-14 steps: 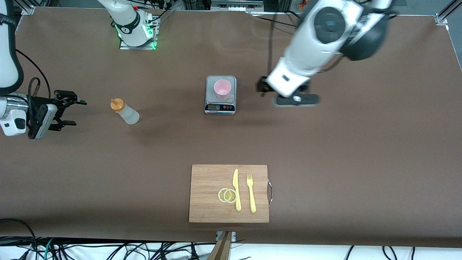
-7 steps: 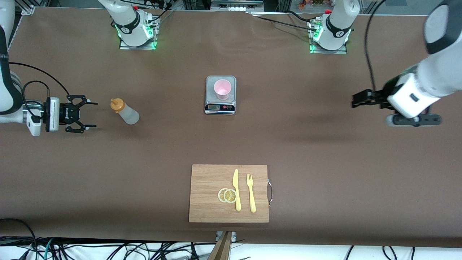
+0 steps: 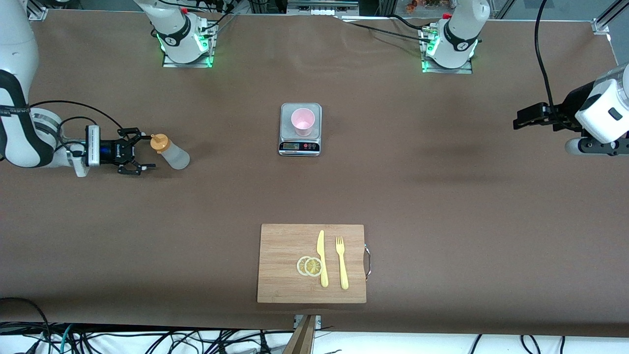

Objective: Add sauce to pink cup with both arms
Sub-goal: 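Grasp the sauce bottle with the right gripper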

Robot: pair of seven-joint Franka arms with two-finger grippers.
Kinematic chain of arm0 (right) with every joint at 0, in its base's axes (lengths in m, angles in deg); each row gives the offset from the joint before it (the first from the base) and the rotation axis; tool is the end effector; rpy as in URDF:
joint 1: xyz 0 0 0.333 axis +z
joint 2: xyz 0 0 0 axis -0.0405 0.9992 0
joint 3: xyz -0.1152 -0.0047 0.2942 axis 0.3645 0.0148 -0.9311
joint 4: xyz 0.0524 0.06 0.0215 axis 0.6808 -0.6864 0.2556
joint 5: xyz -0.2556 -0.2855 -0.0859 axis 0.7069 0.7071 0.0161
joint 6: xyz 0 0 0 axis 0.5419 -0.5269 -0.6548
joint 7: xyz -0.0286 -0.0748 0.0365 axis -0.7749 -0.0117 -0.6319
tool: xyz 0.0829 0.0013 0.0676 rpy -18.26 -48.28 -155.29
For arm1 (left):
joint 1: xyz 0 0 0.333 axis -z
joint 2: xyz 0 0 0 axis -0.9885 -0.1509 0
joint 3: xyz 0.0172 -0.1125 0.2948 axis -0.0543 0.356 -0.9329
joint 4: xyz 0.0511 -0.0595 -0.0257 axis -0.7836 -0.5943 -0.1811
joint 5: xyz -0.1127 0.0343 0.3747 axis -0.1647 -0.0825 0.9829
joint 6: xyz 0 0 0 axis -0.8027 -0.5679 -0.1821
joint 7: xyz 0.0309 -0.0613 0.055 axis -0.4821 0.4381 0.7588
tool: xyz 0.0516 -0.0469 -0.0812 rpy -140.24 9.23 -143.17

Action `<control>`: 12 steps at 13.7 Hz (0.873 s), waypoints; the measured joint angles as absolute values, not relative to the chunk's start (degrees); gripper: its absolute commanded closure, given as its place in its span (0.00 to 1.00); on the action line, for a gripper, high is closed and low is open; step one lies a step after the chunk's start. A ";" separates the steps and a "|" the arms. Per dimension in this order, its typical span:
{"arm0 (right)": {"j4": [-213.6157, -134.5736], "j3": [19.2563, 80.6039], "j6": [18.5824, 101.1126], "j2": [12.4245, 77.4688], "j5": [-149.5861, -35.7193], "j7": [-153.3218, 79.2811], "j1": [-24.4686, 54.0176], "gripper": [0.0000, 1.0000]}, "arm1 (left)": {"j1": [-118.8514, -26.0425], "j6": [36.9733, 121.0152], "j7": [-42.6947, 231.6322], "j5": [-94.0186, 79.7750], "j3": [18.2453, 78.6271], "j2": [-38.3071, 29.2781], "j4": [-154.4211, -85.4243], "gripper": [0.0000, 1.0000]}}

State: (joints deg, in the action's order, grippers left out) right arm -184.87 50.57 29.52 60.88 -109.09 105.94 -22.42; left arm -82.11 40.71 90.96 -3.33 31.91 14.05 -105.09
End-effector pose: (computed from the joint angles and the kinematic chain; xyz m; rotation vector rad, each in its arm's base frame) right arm 0.5007 -0.1452 0.1311 -1.3612 -1.3962 -0.8378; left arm 0.5682 -0.0192 0.5834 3.0343 0.0415 -0.3543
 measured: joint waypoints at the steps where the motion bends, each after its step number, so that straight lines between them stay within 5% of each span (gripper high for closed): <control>1: -184.86 50.57 28.90 61.85 -109.21 108.00 -22.41 0.00 | -82.11 40.71 90.96 -3.33 32.05 14.75 -106.21 0.00; 12: -184.49 49.77 26.56 65.88 -111.11 110.67 -18.15 0.00 | -82.04 40.84 90.96 0.50 35.96 18.51 -111.59 0.00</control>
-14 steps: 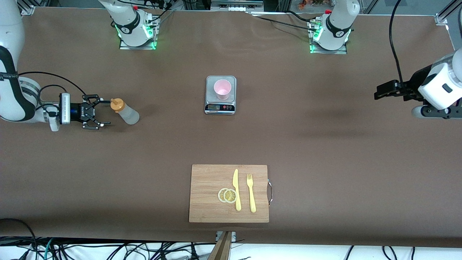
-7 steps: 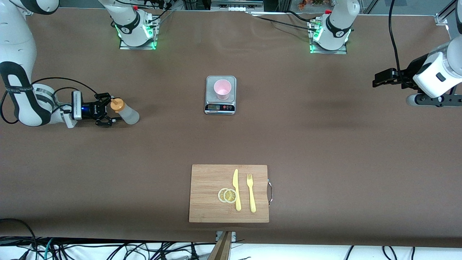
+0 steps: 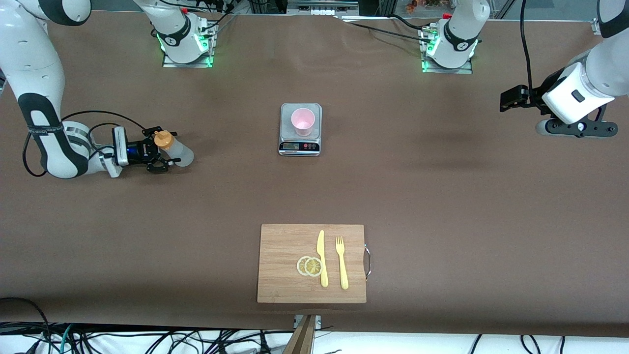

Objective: Add sauce to pink cup with both arms
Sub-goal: 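Grasp the sauce bottle with the right gripper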

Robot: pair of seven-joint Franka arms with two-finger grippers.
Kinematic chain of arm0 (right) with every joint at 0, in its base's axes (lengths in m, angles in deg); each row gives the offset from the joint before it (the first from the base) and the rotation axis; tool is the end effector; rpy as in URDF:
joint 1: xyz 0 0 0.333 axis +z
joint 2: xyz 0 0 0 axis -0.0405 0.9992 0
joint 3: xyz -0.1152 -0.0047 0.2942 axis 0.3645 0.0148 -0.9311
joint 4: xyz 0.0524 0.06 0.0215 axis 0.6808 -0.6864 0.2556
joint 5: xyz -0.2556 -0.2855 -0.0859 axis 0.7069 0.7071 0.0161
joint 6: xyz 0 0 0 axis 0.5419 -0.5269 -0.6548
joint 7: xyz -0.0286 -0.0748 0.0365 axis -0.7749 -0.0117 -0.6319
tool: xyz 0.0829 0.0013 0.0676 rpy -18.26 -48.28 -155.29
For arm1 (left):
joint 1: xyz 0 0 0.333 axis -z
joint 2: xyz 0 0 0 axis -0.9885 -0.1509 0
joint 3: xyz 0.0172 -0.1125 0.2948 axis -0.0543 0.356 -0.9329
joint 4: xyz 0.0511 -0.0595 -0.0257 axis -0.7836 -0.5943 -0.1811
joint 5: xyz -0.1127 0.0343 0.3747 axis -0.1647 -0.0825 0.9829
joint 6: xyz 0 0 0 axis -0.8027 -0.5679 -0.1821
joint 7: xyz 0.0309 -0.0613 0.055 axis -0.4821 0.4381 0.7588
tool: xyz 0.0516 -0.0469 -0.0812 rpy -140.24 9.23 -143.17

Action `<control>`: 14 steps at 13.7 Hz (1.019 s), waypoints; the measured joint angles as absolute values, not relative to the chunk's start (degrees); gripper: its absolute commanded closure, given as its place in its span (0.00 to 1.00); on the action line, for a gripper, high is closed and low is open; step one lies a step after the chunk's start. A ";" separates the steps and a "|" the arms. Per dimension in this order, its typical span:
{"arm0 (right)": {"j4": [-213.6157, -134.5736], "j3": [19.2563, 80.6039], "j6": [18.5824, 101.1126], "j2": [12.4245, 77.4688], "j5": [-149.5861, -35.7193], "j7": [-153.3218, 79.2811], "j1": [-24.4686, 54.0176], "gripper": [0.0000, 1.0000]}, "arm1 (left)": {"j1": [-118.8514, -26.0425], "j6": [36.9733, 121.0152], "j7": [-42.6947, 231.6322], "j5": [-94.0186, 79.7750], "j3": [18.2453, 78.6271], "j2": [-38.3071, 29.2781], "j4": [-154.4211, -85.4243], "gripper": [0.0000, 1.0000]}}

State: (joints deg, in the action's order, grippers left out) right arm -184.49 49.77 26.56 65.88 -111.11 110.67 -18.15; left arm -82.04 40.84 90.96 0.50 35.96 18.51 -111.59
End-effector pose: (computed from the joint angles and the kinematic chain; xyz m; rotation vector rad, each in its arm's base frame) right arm 0.4958 -0.0896 0.0938 -1.2035 -1.3784 -0.8405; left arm 0.5403 -0.0494 0.5757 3.1037 -0.0602 -0.4120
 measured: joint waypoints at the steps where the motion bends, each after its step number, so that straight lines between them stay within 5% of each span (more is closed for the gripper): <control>1: -184.39 49.67 26.55 65.88 -111.17 110.50 -18.06 0.00 | -82.04 40.85 90.96 0.50 35.96 18.48 -111.59 0.00; 5: -183.91 47.97 26.55 65.90 -111.39 108.46 -17.55 0.02 | -82.04 40.85 90.96 0.50 36.04 18.45 -111.59 0.00; 6: -183.81 47.88 26.60 65.90 -111.39 108.32 -17.30 0.20 | -82.03 40.86 90.96 0.50 36.11 18.42 -111.59 0.00; 8: -183.09 47.87 26.75 65.92 -111.39 107.40 -17.01 0.78 | -82.04 40.88 90.96 0.50 36.13 18.32 -111.59 0.00; 9: -182.34 47.87 26.79 65.93 -111.33 106.34 -16.96 0.96 | -82.04 40.92 90.96 0.50 36.13 18.29 -111.59 0.00; 14: -180.48 47.82 27.53 65.94 -111.21 102.43 -15.26 1.00 | -82.04 41.05 90.96 0.50 36.13 18.25 -111.58 0.00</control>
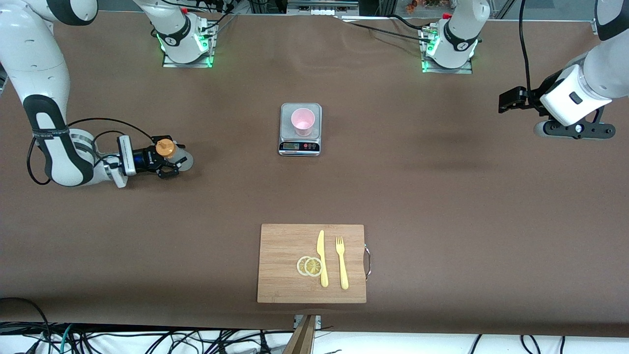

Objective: Add sauce to pink cup with both arms
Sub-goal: 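Lift the sauce bottle and carry it toward the scale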

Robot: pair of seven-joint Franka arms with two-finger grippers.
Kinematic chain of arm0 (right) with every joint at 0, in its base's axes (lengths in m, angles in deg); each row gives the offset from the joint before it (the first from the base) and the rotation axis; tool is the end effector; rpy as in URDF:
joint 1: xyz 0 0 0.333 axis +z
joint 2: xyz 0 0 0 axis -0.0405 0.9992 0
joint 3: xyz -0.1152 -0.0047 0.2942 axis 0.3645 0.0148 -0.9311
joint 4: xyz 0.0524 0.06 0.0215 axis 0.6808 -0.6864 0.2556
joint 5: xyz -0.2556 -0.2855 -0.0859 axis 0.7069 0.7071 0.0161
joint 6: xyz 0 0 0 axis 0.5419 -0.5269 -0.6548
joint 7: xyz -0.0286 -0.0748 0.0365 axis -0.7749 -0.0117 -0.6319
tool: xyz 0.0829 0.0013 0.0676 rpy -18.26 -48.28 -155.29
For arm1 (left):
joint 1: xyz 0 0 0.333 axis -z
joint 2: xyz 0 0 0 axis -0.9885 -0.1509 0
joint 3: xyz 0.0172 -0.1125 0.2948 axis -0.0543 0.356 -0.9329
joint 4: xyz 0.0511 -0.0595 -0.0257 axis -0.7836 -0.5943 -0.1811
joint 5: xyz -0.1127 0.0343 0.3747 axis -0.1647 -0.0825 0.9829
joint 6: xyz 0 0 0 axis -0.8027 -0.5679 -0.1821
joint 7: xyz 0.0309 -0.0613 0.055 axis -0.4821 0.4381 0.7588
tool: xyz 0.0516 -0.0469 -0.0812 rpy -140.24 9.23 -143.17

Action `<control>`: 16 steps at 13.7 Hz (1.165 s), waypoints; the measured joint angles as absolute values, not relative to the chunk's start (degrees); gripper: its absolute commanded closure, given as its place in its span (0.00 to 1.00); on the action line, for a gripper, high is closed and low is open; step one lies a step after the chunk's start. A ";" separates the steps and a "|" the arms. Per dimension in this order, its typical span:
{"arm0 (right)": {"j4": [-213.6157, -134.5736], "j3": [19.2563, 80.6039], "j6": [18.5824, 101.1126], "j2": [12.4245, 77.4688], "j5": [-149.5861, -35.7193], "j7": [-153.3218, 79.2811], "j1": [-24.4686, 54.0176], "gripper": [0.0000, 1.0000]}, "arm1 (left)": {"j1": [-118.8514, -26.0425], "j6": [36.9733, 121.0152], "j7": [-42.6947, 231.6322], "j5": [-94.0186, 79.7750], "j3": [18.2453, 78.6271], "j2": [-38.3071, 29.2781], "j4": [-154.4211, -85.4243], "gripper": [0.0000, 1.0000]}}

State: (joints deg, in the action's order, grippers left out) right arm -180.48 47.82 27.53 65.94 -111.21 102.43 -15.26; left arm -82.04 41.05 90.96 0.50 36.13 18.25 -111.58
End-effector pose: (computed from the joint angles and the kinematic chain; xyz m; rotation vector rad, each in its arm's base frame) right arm 0.5303 -0.0548 0.1096 -1.2254 -1.3825 -0.7387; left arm 0.5417 -0.0510 0.5736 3.1033 -0.0647 -0.4131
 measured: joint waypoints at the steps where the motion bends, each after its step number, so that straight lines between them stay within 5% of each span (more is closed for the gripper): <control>1: -180.23 47.80 27.71 65.93 -111.21 100.93 -14.73 1.00 | -82.04 41.06 90.96 0.50 36.13 18.25 -111.58 0.00; 8: -174.83 47.35 35.79 61.62 -103.34 80.03 -4.38 1.00 | -82.02 41.09 89.30 0.50 36.16 18.22 -111.57 0.00; 16: -174.75 43.78 45.45 51.72 -74.54 45.34 16.19 1.00 | -82.01 41.10 88.76 0.50 36.19 17.95 -111.57 0.00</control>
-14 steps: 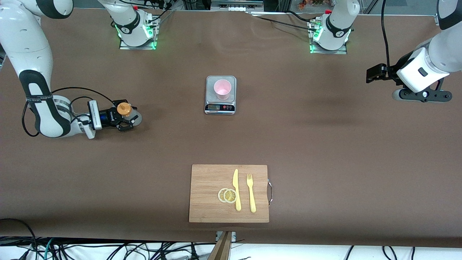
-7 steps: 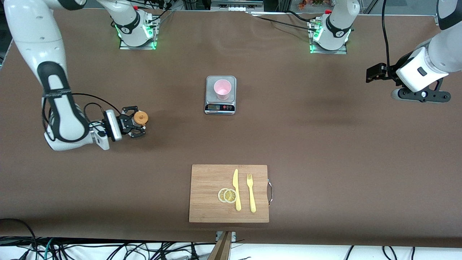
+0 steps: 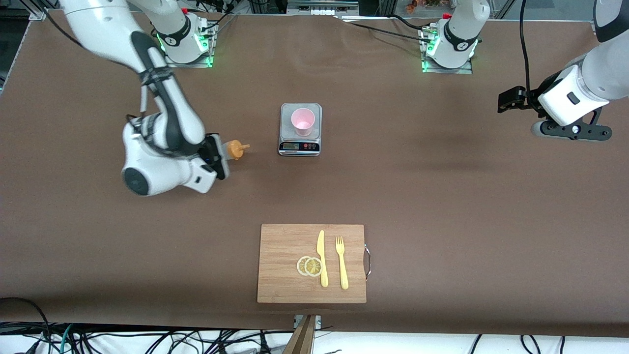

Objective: Add sauce to pink cup with both arms
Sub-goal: 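Lift the sauce bottle and carry it toward the scale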

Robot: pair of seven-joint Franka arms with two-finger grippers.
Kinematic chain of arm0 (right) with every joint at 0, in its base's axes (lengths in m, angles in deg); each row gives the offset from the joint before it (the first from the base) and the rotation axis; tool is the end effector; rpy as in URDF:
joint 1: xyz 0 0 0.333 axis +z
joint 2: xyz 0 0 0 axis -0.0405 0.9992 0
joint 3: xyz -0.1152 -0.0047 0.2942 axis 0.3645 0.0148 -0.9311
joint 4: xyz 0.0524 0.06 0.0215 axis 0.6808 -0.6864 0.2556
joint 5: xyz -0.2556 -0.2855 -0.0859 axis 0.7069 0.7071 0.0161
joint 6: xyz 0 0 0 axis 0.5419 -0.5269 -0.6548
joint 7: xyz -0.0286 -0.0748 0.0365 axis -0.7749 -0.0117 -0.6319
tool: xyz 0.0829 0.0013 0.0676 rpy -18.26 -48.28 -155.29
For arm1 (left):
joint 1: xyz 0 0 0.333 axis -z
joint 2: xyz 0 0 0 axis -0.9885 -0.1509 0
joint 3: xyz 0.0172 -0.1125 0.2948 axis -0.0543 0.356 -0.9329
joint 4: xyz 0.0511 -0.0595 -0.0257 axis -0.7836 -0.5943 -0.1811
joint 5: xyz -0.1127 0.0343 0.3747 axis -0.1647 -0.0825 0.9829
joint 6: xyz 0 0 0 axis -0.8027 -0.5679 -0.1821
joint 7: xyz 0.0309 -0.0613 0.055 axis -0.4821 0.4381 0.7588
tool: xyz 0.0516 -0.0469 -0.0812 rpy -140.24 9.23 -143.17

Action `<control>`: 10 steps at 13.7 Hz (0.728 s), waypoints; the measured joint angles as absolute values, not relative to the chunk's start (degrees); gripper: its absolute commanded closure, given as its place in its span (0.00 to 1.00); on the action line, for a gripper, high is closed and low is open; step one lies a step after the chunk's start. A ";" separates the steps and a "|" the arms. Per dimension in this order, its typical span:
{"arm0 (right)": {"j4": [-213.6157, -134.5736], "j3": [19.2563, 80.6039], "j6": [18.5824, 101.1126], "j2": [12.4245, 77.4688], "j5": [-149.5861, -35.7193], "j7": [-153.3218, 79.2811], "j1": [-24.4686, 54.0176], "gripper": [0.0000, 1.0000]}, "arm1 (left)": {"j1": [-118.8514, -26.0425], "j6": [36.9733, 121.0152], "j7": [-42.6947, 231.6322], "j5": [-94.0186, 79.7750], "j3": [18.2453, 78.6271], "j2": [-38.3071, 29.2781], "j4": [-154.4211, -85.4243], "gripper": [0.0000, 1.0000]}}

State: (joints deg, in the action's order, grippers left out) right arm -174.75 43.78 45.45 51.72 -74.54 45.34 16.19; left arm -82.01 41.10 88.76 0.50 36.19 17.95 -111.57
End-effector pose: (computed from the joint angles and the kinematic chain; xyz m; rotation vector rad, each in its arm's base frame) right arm 0.5643 0.2263 0.2498 -1.6959 -1.9584 0.3205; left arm 0.5430 -0.0519 0.5709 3.0953 -0.1264 -0.4186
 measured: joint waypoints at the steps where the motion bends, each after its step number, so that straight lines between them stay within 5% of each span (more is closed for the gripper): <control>1: -174.76 41.87 45.47 51.28 -70.71 40.37 17.29 1.00 | -82.01 41.11 88.76 0.50 36.19 17.92 -111.57 0.00; 10: -175.21 29.00 44.20 50.02 -51.77 12.32 21.98 1.00 | -82.01 41.13 88.76 0.50 36.20 17.79 -111.56 0.00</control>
